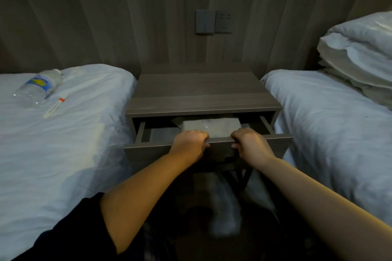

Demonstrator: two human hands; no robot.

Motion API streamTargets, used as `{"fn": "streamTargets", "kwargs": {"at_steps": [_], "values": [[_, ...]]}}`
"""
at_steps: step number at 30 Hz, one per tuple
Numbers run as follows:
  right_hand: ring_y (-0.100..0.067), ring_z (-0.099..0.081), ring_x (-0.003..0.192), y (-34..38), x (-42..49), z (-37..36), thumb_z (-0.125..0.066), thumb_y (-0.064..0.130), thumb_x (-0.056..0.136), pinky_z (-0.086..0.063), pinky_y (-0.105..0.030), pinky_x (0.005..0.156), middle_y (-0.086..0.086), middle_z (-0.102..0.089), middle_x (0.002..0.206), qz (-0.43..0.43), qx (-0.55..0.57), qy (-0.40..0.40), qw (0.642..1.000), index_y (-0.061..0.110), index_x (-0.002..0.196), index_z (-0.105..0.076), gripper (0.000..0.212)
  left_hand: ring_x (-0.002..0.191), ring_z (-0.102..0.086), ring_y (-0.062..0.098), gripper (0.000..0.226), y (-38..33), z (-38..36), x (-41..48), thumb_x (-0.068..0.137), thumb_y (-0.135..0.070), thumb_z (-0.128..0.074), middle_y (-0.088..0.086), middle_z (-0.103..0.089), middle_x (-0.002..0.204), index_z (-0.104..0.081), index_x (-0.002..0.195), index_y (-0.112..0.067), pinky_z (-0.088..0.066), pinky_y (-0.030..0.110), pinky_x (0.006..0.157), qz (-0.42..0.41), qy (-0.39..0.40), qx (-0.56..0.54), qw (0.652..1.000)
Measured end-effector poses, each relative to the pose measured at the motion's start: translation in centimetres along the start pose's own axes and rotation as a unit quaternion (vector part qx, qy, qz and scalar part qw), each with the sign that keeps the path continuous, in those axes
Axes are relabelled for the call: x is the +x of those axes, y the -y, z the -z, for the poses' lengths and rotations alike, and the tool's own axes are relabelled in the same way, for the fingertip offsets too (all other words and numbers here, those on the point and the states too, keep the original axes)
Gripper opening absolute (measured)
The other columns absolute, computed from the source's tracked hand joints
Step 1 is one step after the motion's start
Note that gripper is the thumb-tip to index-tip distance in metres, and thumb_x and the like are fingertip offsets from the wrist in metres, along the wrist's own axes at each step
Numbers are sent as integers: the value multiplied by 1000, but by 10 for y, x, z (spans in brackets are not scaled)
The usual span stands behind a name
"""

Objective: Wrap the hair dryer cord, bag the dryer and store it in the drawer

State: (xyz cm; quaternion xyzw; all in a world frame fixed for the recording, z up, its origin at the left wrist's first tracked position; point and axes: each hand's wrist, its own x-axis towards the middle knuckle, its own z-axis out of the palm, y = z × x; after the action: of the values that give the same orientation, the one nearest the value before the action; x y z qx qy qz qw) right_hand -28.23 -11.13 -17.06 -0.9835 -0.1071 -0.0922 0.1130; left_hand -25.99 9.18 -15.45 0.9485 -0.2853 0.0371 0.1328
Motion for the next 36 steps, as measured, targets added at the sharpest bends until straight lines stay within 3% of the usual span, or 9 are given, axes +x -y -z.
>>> {"fn": "streamTargets", "kwargs": {"at_steps": [4,8,11,15,17,20,25,30,36], "values": [[-21,-54,103,-3,20,-3,-57,22,87,-48,-34,84,-5,-57,110,5,-17,-24,1000,14,103,-61,18,106,-54,21,29,13,0,26,94,-36,-45,4,-61,114,-58,112,-17,-45,36,91,15,4,34,999],[-32,-44,120,-1,44,0,-69,22,79,-48,-41,88,-15,-40,135,-47,-63,-50,996,8,124,-49,51,126,-38,25,51,27,3,53,88,-40,-55,7,-46,135,-45,131,-14,-39,38,98,-14,-51,144,988],[-37,-31,135,-4,64,3,-73,27,76,-29,-46,111,-19,-28,150,-39,-104,-45,993,9,142,-31,80,142,-19,29,77,38,6,75,82,-46,-61,9,-25,152,-25,144,-17,-23,44,114,22,-40,150,988],[-31,-14,145,-16,93,2,-68,40,78,-11,-45,118,-13,-14,158,-36,-110,47,992,13,150,-12,94,146,-7,30,90,52,0,98,79,-59,-57,8,-14,157,-12,148,-23,-11,46,118,58,17,130,990],[-29,-15,145,-21,102,-1,-67,44,78,-11,-42,118,-11,-16,158,-39,-119,59,990,15,150,-12,96,146,-9,30,90,56,-6,104,79,-61,-55,8,-14,158,-11,148,-26,-13,45,118,65,22,127,990],[-28,-23,143,-25,103,-9,-67,43,78,-16,-40,117,-10,-26,156,-31,-120,6,992,16,149,-21,88,144,-15,30,83,60,-18,104,82,-60,-52,8,-19,157,-13,148,-26,-17,42,118,58,-26,140,988],[-28,-34,139,-29,102,-23,-71,36,76,-26,-40,113,-9,-40,150,-26,-106,-75,991,17,143,-36,78,132,-42,30,76,69,-34,101,76,-57,-61,10,-48,142,-38,140,-23,-33,41,108,14,-144,171,975],[-33,-52,126,-31,103,-32,-82,28,63,-41,-44,102,-14,-57,134,-31,-105,-113,988,11,130,-54,75,124,-50,31,74,68,-38,105,70,-55,-67,11,-55,134,-48,133,-23,-39,41,103,32,-165,172,971],[-29,-34,138,-27,100,-24,-67,40,77,-26,-44,113,-13,-38,150,-22,-126,-56,990,15,144,-32,79,129,-44,32,74,64,-35,99,75,-55,-62,13,-49,139,-41,138,-21,-34,43,107,24,-160,180,970]]}}
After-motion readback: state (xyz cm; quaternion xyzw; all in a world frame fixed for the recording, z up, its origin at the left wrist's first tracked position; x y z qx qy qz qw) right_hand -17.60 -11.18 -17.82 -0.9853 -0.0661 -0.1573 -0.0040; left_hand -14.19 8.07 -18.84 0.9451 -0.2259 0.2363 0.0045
